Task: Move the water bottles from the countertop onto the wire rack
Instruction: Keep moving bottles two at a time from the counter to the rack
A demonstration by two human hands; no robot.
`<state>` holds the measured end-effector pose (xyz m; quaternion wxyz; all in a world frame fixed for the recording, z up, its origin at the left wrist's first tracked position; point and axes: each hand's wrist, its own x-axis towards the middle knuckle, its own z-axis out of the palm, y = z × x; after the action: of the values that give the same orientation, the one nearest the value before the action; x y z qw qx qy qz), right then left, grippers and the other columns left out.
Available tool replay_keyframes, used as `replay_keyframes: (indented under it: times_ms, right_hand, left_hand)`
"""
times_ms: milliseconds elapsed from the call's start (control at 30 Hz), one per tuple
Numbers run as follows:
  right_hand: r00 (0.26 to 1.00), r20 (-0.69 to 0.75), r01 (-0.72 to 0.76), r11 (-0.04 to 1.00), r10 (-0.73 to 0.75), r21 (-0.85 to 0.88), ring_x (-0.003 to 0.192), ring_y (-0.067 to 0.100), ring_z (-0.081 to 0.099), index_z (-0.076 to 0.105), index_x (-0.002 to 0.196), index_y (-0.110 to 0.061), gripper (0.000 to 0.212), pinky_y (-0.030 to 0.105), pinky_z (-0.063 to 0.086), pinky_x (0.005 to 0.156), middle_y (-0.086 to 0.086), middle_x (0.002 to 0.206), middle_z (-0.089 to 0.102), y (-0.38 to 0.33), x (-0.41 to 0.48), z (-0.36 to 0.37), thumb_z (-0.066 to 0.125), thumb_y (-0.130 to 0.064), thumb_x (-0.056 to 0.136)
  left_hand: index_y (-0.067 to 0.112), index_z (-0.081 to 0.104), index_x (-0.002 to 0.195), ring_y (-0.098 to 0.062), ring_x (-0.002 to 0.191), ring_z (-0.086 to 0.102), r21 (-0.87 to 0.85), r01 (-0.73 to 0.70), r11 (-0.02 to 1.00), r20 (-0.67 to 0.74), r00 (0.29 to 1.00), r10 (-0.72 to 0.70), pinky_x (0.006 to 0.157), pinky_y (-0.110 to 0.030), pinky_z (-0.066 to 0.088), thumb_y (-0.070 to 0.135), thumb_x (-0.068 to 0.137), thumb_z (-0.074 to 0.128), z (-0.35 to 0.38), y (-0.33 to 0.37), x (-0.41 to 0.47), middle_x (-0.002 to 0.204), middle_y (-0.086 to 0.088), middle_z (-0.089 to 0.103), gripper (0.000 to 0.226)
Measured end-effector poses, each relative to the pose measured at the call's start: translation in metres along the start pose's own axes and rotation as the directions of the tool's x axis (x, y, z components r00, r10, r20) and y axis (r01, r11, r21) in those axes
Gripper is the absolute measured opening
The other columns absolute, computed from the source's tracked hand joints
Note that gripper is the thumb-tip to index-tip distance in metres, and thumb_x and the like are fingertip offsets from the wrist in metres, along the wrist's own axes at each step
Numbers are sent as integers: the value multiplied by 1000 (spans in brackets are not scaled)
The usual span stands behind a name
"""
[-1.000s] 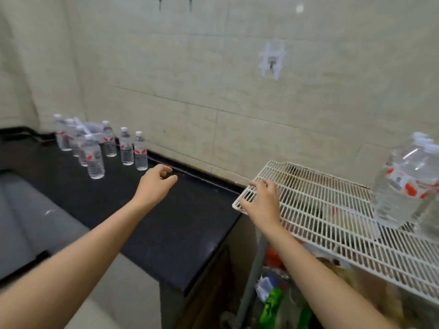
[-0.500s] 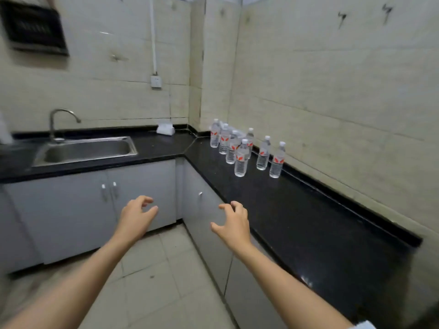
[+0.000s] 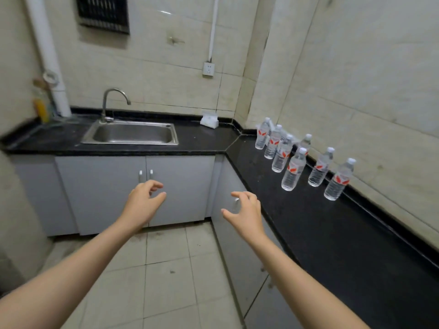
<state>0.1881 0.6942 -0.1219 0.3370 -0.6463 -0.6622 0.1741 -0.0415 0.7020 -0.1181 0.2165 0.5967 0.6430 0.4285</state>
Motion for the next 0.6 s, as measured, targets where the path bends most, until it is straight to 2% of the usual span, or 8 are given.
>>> replay_keyframes:
  times_ms: [100, 267, 500, 600]
  right_hand:
    - [998, -32, 64, 995, -61, 77, 125, 22, 31, 50, 122, -16, 47, 29, 28, 103, 8, 134, 38, -7, 47, -2, 66, -23, 78]
    - [997, -5, 83, 988, -83, 134, 128, 19, 28, 48, 124, -17, 48, 20, 23, 96, 6, 135, 36, -8, 128, 10, 64, -22, 80]
    - [999, 32, -23, 995, 20, 99, 125, 18, 30, 48, 124, -18, 47, 21, 26, 97, 5, 134, 36, 27, 190, 37, 63, -23, 80]
    - [998, 19, -68, 996, 67, 55, 125, 17, 30, 47, 124, -20, 47, 20, 27, 94, 3, 134, 36, 40, 222, 44, 64, -24, 81]
  left_hand:
    - [9, 59, 108, -23, 104, 53, -44, -7, 999, 19, 1000, 8, 90, -33, 40, 13, 87, 54, 18, 7, 34, 114, -14, 58, 22]
    - [7, 60, 104, -21, 99, 52, -78, -2, 997, 11, 1000, 3, 86, -30, 38, 10, 86, 55, 44, 20, 106, 111, -14, 60, 19]
    - [1, 59, 105, -29, 102, 54, -127, 8, 992, 13, 1000, -6, 90, -36, 40, 4, 86, 55, 75, 9, 176, 109, -17, 61, 20]
    - [3, 60, 105, -27, 101, 54, -148, 18, 989, 36, 999, -13, 89, -36, 41, 6, 86, 55, 90, -5, 208, 110, -16, 60, 20]
